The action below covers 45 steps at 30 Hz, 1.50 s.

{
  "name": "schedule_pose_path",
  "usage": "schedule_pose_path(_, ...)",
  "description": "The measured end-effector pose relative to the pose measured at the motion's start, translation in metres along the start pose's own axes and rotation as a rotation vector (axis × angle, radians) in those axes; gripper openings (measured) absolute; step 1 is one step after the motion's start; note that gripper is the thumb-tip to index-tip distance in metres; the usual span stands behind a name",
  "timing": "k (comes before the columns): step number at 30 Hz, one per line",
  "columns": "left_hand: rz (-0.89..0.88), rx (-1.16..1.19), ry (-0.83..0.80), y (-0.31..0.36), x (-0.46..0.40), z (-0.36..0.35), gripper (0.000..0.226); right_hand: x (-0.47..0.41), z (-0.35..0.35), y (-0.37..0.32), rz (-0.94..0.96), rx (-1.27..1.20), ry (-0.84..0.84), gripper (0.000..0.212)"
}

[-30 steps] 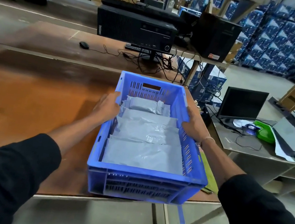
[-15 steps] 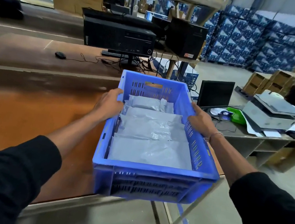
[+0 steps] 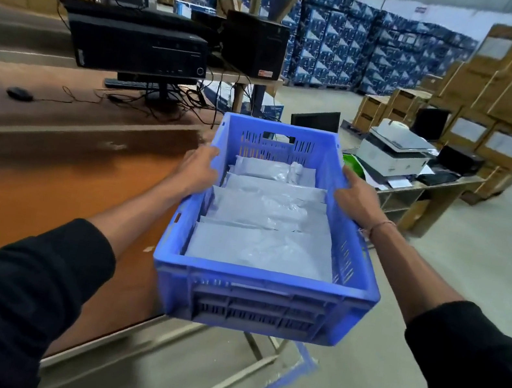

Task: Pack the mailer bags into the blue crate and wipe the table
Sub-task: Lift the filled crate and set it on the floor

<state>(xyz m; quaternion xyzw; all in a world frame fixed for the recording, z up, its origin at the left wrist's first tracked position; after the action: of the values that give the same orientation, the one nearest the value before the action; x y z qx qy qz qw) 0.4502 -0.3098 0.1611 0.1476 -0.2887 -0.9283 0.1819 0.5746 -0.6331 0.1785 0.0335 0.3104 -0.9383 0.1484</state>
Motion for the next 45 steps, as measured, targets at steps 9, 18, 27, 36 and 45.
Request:
schedule_pose_path(9,-0.189,0.1,-0.135,0.086,-0.01,-0.054,0.062,0.048,0.074,0.071,-0.184,-0.066,0.161,0.064)
schedule_pose_path(18,-0.375,0.12,-0.262,0.202,-0.019,-0.146,0.06,0.095,0.145,0.168,-0.359,-0.005,0.288,0.051)
schedule_pose_path(27,-0.469,0.147,-0.403,0.285,-0.012,-0.268,0.06,0.125,0.178,0.285,-0.524,0.001,0.38,0.06)
schedule_pose_path(36,-0.481,0.119,-0.527,0.302,-0.009,-0.391,0.063,0.135,0.15,0.392,-0.679,-0.011,0.374,0.068)
schedule_pose_path(45,-0.424,0.081,-0.713,0.255,-0.019,-0.533,0.069,0.138,0.044,0.49,-0.891,-0.03,0.332,0.066)
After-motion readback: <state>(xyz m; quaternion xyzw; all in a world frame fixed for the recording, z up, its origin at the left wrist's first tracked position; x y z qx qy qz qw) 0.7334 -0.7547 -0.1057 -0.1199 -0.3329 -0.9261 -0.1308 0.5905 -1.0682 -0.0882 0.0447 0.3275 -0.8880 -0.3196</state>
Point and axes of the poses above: each hand's wrist, its own x-axis away from the middle knuckle, its own z-axis out of the back of the hand, y = z × x, the point moved 6 cm from there along -x, towards the middle knuckle, and after that the axes turned 1 degree about y, right-handed, at the moved point
